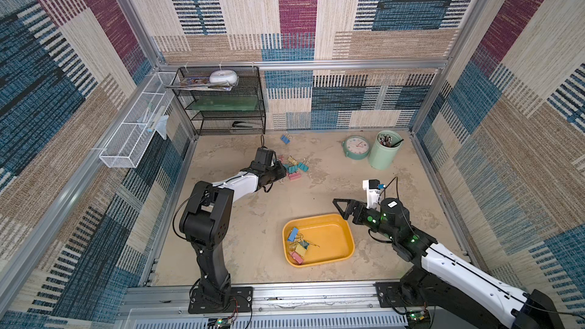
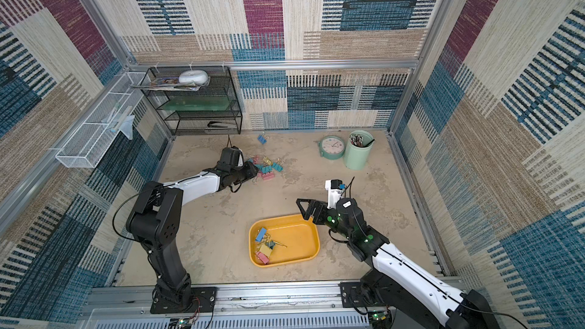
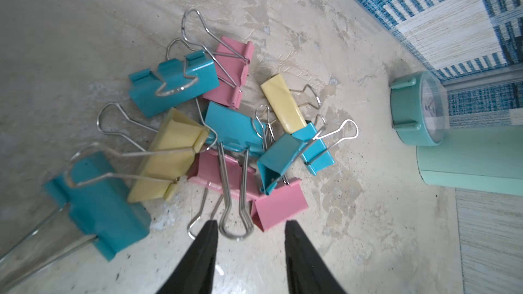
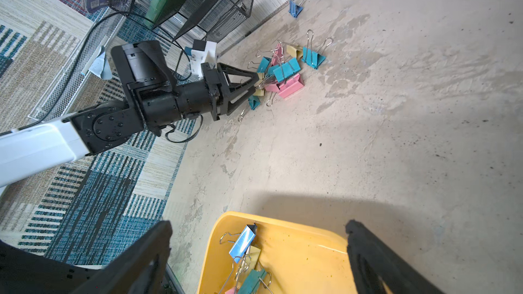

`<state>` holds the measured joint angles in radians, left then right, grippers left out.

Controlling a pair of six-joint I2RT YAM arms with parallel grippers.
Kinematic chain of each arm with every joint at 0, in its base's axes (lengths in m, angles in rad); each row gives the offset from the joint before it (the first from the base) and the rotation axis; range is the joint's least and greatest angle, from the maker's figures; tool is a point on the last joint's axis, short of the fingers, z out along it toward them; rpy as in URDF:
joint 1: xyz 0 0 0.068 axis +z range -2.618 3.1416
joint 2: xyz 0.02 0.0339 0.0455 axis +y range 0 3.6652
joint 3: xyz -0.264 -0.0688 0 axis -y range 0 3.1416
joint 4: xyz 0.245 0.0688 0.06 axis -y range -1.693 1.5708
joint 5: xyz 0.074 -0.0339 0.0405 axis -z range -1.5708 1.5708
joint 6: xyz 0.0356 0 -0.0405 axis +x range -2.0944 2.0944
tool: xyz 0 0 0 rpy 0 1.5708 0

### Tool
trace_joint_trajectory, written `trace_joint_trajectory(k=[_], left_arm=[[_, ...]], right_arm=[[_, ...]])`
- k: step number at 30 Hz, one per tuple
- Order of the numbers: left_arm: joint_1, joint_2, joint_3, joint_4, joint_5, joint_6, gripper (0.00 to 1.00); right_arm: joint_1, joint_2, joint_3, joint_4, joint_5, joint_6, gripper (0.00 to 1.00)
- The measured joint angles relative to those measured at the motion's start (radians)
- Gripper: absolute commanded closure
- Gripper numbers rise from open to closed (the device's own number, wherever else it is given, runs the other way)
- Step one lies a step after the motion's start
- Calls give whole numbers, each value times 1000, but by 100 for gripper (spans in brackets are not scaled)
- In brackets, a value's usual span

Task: Put the binder clips in the storage box
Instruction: Pick up the binder clip at the center of the board.

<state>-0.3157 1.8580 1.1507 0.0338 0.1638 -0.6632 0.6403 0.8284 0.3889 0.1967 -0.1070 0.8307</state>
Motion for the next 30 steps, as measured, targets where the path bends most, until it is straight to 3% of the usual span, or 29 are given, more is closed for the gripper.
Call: trace_joint_trajectory(k=[4, 8, 16, 20, 27, 30], left_arm=[[13, -98, -39, -6, -88, 44, 52], [82, -100, -26, -11, -103, 66, 53], [201, 77, 42, 45, 90, 96, 56], [209, 148, 80, 71, 185, 98, 75], [213, 141, 50, 108, 251, 87, 98], [212, 109, 10, 114, 255, 87, 100]], right_arm=[[0, 21, 1, 7, -5, -4, 0], [0, 39, 10, 16, -6, -8, 0], [0, 63, 35, 19, -17, -14, 0], [0, 61, 35, 18, -17, -15, 0], [0, 54, 35, 18, -16, -13, 0], [0, 50, 35, 18, -17, -11, 0]])
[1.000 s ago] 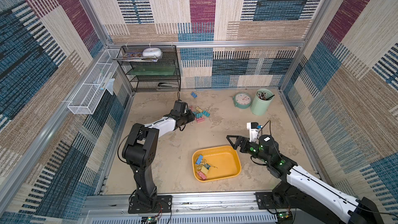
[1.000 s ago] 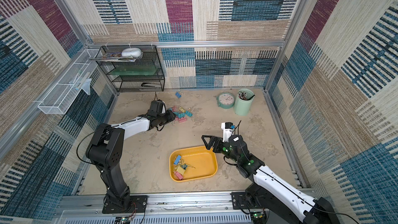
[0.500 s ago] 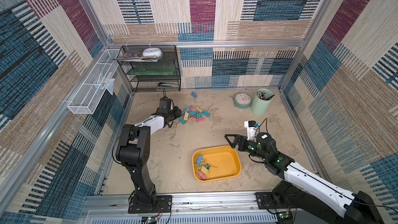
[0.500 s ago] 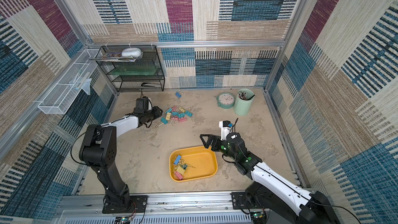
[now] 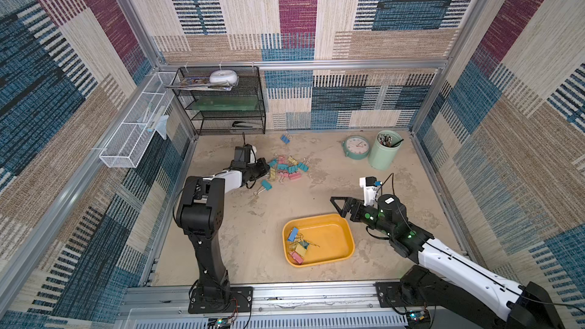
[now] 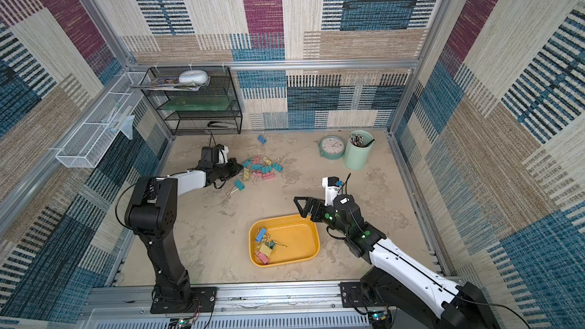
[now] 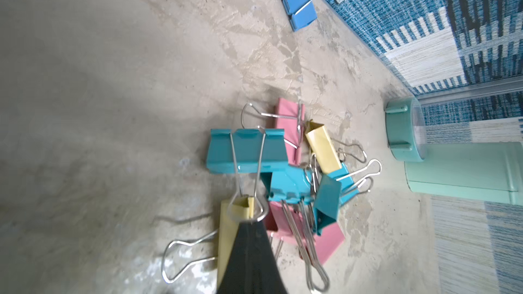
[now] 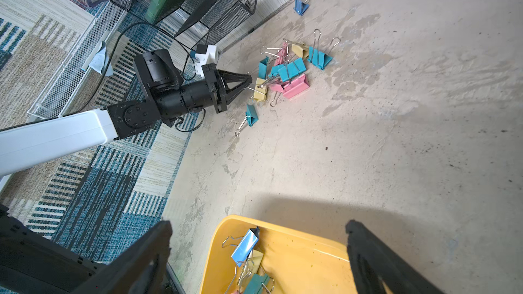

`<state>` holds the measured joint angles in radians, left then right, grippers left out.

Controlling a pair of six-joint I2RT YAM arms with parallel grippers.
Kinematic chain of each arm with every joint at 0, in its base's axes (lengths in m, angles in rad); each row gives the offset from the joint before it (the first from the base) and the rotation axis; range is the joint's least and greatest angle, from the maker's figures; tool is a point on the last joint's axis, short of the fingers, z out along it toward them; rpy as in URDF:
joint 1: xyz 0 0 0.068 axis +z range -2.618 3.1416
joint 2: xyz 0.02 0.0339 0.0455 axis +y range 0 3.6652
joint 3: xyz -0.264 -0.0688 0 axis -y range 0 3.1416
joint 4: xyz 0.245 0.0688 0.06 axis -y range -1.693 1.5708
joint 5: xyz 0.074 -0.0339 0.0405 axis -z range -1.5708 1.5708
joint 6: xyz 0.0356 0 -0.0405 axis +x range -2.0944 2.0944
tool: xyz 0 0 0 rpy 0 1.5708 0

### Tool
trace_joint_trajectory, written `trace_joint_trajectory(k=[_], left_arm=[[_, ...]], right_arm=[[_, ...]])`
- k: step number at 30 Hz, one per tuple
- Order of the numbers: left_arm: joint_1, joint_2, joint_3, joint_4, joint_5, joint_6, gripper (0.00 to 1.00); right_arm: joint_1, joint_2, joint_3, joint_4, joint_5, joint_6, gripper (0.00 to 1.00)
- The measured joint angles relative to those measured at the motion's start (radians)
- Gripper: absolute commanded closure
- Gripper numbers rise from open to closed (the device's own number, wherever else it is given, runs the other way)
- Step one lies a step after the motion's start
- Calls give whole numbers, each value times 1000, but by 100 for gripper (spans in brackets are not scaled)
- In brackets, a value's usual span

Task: Put the binder clips in the storage box
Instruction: Pick up the binder clip at the center of the board, then place the binder clip in the storage box.

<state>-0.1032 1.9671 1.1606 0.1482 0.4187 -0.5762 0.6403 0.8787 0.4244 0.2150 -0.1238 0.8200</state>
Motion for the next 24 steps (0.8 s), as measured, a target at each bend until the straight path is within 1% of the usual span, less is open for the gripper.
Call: trace_joint_trajectory(k=[3, 7, 12, 15, 17, 19, 22, 24], left_arm=[[-1, -50, -51, 16, 11, -14, 100], [-11, -156, -131, 38, 27, -36, 100], [-41, -330, -230, 31, 32, -73, 100], [-89, -471, -273, -19, 10, -75, 100], [-175, -595, -283, -90, -34, -62, 100], [-288, -695, -274, -160, -104, -30, 100], [-463, -796, -261, -268, -195, 19, 100], [-581, -826, -250, -348, -293, 55, 100]], right_arm=[[-1, -11, 0, 0, 5, 6, 0], [-3, -22, 3, -10, 24, 20, 0], [-13, -51, -3, -18, 37, 30, 0], [-32, -75, -7, -38, 46, 37, 0], [-51, -89, -8, -54, 61, 42, 0], [-69, -102, -10, -65, 64, 42, 0], [-98, -124, -16, -84, 67, 39, 0], [-122, -140, -19, -94, 66, 37, 0]])
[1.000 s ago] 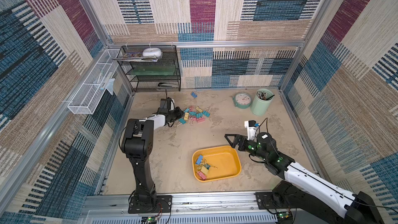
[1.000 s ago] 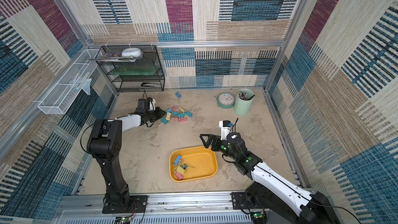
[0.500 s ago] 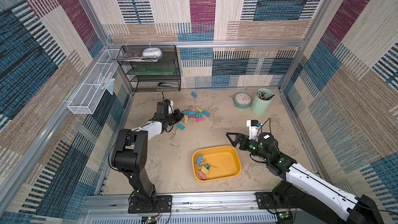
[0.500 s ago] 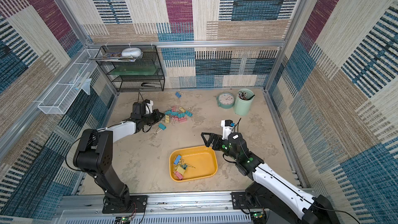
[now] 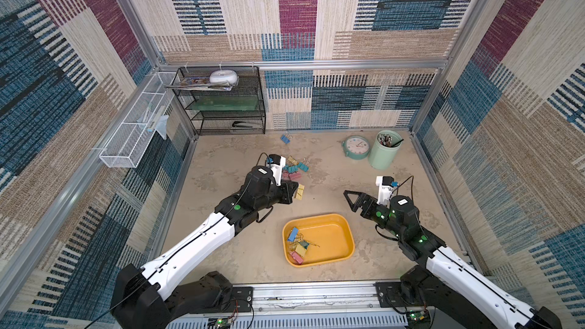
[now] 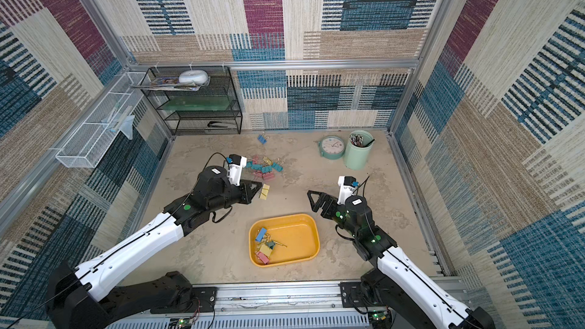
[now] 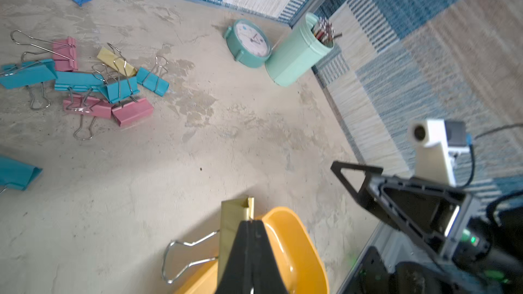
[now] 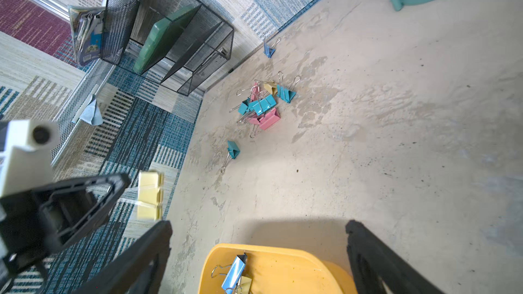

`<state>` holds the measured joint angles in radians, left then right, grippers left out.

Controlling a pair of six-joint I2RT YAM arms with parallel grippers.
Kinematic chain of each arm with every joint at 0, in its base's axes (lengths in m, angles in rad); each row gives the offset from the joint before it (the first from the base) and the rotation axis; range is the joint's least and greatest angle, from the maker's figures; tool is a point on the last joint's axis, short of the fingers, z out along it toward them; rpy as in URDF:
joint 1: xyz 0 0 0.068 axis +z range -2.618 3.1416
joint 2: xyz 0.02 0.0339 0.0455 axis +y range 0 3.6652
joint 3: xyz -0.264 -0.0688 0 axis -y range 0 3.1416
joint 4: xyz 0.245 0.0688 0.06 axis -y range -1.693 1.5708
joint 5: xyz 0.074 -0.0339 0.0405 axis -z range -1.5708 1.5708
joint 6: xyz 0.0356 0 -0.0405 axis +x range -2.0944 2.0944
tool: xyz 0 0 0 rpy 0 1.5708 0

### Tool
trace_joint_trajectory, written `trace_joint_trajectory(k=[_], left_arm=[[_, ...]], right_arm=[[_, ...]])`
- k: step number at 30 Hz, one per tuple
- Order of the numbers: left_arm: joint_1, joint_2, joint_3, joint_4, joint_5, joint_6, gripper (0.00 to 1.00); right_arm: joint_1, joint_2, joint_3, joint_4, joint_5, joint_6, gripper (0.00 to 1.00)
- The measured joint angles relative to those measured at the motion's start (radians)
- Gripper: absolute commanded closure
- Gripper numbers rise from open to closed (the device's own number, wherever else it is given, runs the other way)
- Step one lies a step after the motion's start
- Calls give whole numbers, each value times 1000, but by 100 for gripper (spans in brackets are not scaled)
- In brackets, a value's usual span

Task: Put the binder clips in the storage box
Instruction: Place the binder clip in the storage box.

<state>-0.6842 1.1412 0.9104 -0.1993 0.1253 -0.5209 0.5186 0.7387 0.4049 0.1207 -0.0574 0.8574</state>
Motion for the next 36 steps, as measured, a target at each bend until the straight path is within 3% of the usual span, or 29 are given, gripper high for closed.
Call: trace_joint_trajectory(k=[4, 8, 13, 17, 21, 24, 28, 32, 36], left_arm=[[-236, 40, 47, -134, -149, 88, 100], [-322, 151, 52, -180, -233, 92, 100], [-391, 266, -10, -127, -255, 85, 100], [-394, 336, -42, -63, -260, 76, 97], [-394, 370, -54, -5, -272, 70, 82], [-390, 368, -57, 9, -279, 56, 79], [-361, 321, -69, 20, -267, 51, 63], [-287, 225, -77, 19, -246, 43, 61], [-119, 84, -119, 34, -204, 30, 60]], right_arm=[[-41, -32, -13, -2, -8, 2, 0], [-50, -44, -32, 3, -34, 15, 0], [-53, -69, -55, 2, -60, 28, 0], [-53, -103, -70, -5, -75, 37, 0], [-53, -132, -74, -19, -85, 40, 0], [-53, -148, -74, -26, -98, 41, 0], [-53, -171, -78, -22, -121, 40, 1], [-53, -175, -80, -17, -160, 40, 1], [-53, -159, -76, -4, -203, 41, 1]])
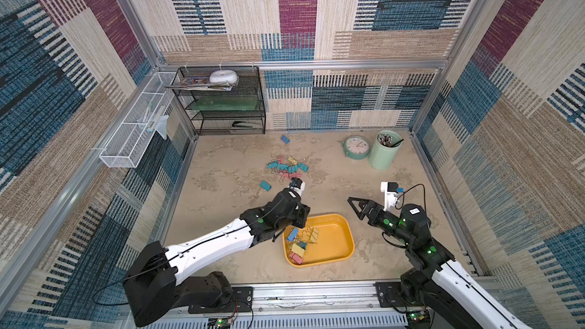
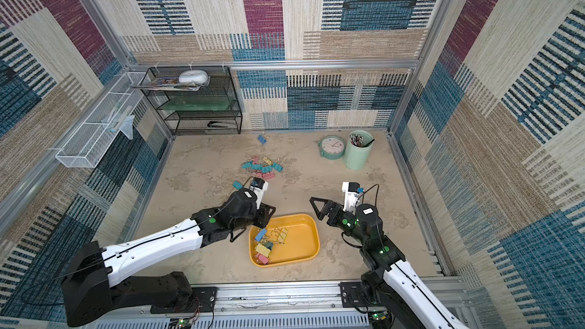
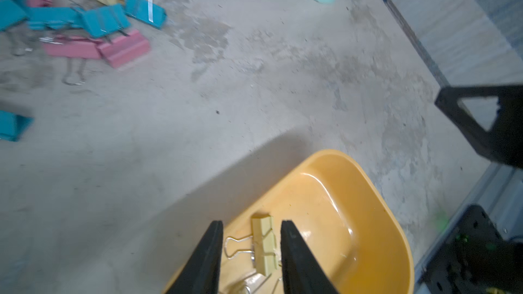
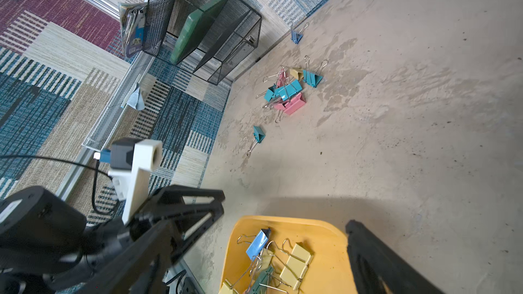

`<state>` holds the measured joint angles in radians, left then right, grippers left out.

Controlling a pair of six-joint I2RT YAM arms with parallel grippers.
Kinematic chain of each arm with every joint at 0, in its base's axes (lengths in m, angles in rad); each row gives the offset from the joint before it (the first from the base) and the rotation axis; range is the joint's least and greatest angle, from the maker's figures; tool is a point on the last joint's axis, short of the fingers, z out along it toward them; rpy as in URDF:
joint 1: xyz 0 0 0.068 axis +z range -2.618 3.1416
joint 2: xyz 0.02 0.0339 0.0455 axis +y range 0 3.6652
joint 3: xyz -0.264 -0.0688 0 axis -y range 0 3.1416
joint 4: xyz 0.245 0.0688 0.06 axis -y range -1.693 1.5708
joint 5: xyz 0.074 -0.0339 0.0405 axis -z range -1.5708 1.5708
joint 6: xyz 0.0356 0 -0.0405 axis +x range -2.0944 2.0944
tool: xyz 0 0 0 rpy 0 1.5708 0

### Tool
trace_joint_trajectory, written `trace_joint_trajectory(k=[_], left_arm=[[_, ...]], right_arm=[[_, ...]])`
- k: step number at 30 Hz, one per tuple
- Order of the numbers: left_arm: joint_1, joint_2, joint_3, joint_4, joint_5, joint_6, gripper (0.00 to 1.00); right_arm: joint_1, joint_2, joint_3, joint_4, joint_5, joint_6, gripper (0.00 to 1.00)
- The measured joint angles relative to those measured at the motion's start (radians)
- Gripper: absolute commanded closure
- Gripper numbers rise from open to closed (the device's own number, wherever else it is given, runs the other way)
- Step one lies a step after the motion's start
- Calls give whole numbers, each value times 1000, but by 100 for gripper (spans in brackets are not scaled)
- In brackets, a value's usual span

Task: Put the binder clips in the storage box
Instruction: Place the binder clip in the storage box, then pick up the binder clip at the center of the board.

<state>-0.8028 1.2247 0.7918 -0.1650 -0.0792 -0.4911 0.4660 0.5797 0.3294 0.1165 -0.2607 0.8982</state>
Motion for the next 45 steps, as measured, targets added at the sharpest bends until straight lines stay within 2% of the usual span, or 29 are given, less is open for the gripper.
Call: trace_joint_trajectory(k=[4, 7, 12, 19, 24, 25, 28, 30, 37, 45], left_arm=[[213, -76, -25, -1, 42, -20, 58], [342, -66, -19, -3, 97, -27, 55], [507, 113, 64, -29, 132, -68, 53], [534, 401, 250, -75, 161, -231, 52], [536, 546, 411, -179, 63, -339, 46], [537, 575, 452, -208, 49, -356, 47], [536, 664, 568, -290, 34, -373, 58], [534, 718, 630, -356, 28, -381, 60], [523, 785, 711, -525, 12, -438, 49], [499, 808, 774, -626, -31, -500, 42]], right_arm=[[1, 3, 0, 26, -25, 0, 1], [2, 9, -1, 39, -32, 0, 1], [2, 16, -10, 55, -32, 5, 1], [2, 22, -10, 61, -32, 5, 1], [2, 29, -10, 60, -32, 3, 1], [2, 29, -10, 62, -32, 2, 1], [2, 33, -10, 63, -31, -5, 1], [2, 42, -10, 67, -29, -12, 1], [2, 115, 16, 69, -27, -46, 1], [2, 180, 47, 84, -29, -81, 1]])
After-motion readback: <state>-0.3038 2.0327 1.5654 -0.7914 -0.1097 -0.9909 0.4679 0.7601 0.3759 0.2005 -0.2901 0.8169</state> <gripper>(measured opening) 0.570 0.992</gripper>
